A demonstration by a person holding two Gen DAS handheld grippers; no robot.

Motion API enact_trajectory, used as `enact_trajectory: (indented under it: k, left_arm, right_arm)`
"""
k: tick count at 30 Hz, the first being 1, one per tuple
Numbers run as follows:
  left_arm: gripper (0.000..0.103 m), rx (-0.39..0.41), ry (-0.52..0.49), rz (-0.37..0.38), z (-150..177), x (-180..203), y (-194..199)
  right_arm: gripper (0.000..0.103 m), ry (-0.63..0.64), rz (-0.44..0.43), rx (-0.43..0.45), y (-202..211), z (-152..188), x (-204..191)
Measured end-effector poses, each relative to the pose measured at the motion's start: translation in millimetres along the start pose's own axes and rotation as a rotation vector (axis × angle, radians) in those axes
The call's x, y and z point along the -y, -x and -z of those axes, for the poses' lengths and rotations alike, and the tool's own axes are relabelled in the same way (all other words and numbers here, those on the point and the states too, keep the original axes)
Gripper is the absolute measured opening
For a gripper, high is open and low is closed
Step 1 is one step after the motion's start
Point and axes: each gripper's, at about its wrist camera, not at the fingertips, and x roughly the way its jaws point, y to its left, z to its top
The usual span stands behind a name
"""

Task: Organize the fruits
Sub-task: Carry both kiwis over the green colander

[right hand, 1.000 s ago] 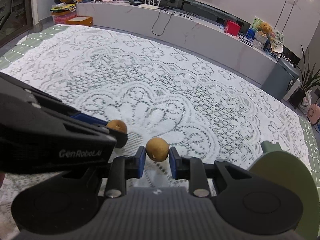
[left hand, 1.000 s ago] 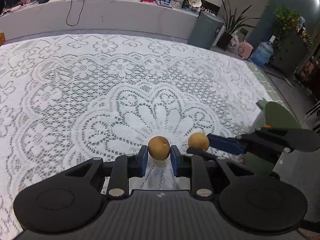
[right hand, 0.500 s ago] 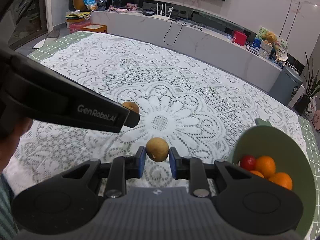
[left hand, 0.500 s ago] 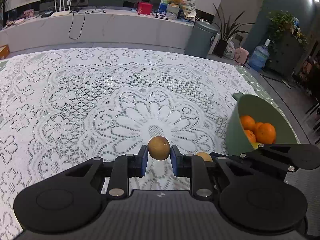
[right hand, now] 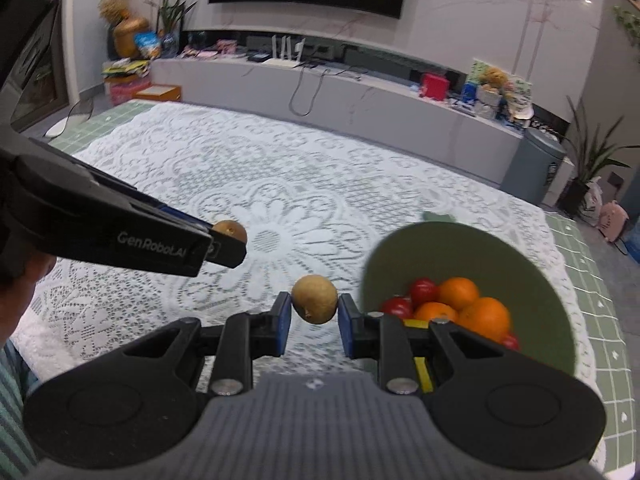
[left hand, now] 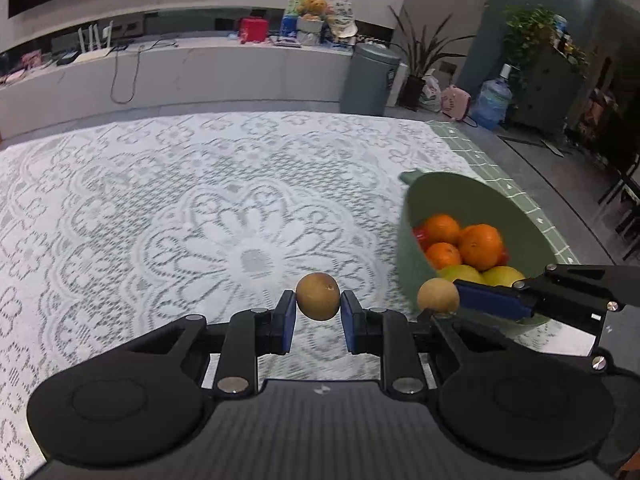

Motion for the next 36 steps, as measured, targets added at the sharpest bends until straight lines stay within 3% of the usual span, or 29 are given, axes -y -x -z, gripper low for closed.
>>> enact_trajectory:
  k: [17,36]
  left_arm:
    - [0.026,-0.003,-0.138,0.070,-19,69,-20]
    - [0.026,-0.102,-0.214,0.093,-34,98,-77]
  right_arm:
    - [0.022,-0.165,0.133,0.033,13,11,84]
    - [0.022,-0.158,0.156,-0.028,-29,14,112]
